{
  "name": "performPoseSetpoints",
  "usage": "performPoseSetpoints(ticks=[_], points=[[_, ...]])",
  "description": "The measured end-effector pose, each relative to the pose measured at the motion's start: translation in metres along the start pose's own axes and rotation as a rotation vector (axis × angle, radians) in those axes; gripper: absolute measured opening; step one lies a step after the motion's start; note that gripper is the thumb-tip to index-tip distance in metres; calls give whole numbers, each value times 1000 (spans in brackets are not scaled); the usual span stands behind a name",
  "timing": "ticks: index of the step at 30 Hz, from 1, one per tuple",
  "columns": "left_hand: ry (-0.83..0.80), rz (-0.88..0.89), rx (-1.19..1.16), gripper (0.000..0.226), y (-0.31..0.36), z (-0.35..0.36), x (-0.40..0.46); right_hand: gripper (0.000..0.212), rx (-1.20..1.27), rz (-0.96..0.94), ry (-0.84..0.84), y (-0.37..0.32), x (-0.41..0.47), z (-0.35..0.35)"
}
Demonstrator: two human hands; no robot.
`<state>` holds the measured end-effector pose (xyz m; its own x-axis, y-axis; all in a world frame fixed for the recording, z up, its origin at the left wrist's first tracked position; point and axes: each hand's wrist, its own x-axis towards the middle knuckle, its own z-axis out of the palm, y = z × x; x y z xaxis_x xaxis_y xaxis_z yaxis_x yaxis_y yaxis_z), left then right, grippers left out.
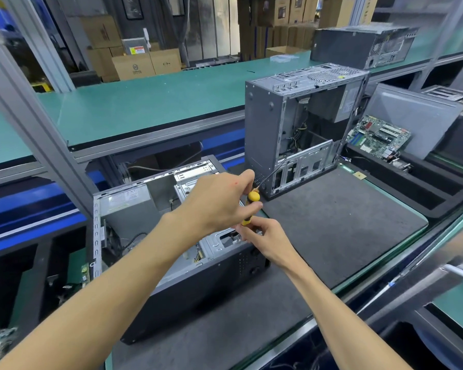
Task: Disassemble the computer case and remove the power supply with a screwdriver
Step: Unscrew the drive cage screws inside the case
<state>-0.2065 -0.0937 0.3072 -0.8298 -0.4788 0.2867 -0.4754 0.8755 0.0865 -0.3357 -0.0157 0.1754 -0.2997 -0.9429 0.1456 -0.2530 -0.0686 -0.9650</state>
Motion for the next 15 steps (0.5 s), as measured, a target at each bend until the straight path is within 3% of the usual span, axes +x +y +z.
performPoseSetpoints(ticks=[2, 5, 7, 10, 13, 15], points=[[50, -4, 25, 34, 2, 2, -1, 21, -9, 0, -10, -2, 0, 0], [23, 43, -269, 25, 0, -2, -4, 25, -16, -10, -23, -3, 0, 1], [-42, 100, -381, 32, -2, -6, -3, 23, -13, -11, -29, -3, 1, 2], [-77, 89, -172, 13, 0, -9, 3, 26, -15, -14, -14, 0, 2, 3], [-60, -15, 47, 37, 2, -5, 10, 20, -4, 16, 9, -2, 1, 3], [-27, -1, 36, 42, -1, -1, 10, 22, 12, 38, -1, -5, -1, 4]])
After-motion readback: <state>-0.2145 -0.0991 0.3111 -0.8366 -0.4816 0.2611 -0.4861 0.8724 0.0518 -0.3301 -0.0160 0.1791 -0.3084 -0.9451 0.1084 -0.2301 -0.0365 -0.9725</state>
